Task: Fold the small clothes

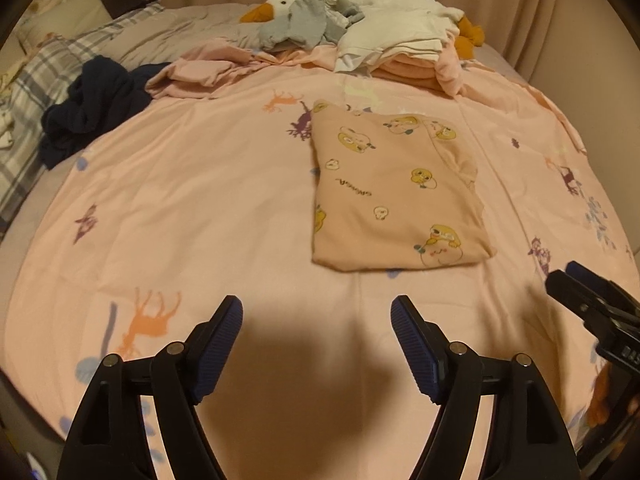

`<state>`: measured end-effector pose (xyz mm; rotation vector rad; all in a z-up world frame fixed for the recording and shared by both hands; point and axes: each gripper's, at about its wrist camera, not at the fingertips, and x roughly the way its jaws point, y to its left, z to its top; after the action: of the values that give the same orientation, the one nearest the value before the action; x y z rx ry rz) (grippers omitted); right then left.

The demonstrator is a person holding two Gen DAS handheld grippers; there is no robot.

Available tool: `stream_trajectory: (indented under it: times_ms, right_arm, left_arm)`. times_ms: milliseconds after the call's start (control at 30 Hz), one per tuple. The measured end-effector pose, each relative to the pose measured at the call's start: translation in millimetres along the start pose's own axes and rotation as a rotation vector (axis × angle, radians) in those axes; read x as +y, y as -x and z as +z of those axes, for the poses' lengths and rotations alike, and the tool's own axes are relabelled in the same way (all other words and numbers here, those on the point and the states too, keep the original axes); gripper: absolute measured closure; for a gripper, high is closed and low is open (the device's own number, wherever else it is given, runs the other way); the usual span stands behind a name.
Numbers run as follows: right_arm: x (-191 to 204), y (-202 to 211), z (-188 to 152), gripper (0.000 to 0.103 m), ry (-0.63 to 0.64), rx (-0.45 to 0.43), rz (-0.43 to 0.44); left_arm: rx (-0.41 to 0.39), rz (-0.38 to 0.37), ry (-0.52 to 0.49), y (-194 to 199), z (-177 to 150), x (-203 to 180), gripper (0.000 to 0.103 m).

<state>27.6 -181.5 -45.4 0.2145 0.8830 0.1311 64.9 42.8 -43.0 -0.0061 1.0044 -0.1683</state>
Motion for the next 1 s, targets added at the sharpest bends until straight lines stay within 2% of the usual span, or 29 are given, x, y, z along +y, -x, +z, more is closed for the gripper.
stream_trajectory:
  times_ms: [67,133,233,467,667,1000]
  right_arm:
    - [3.7,5.1,-1.9,0.006,-0.003,0.0,0.006]
    - [7.9,10.7,-4.4,0.001,0.0,-0.003,0.012]
    - [14.2,17.7,-6.8,0.0,0.021,-0.012,0.002]
    - [25.7,31.7,-9.0,0.0,0.05,-0.023,-0.043]
    - [35.5,41.1,-11.1,0.0,0.068,-0.035,-0.065]
    - [46.0,51.8,-12.5,0.0,0.098,-0.062,-0.076]
  left_arm:
    - [-0.002,-0.004,0.01,5.8,-3.4,-0.9,0.011]
    - [-0.006,-0.003,0.015,12.6,-7.3,-2.5,0.006]
    - [-0.031,-0.009,0.017,24.3,-10.3,-4.3,0.006]
    - [-0.046,0.045,-0.001,41.8,-11.6,-12.3,0.006]
    - [-0.091,0.186,-0.049,56.1,-16.1,-24.7,0.005]
    - [-0.092,0.153,-0.043,60.7,-21.0,-28.0,0.005]
